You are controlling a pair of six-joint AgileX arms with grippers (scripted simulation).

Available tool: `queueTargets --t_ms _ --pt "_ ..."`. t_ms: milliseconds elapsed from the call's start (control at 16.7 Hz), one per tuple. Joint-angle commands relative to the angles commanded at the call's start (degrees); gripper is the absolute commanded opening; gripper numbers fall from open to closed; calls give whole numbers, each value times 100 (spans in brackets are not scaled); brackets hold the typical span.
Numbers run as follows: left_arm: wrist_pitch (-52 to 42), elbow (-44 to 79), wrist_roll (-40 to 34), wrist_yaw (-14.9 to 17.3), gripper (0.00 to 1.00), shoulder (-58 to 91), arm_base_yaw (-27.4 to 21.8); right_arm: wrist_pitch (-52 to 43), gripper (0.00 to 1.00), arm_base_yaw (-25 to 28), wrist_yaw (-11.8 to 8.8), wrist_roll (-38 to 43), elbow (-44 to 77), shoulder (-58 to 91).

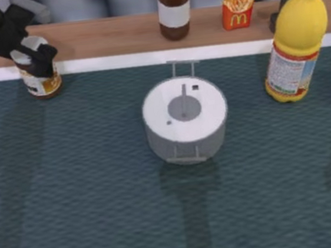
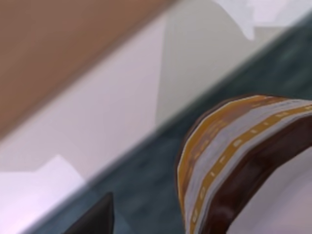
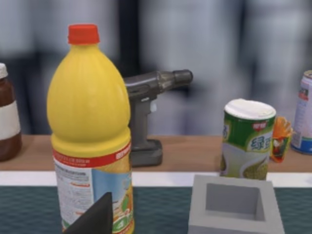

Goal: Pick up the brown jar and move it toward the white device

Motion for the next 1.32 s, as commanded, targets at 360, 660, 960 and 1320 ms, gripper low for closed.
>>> queueTargets --t_ms 360,660,960,1320 --pt "0 0 0 0 47 0 0 0 100 0 0 0 0 0" --pt "0 0 0 0 10 0 0 0 100 0 0 0 0 0" --pt "0 0 0 0 0 0 0 0 100 0 0 0 0 0" --pt "1 -16 9 -2 0 -22 20 0 100 0 0 0 0 0"
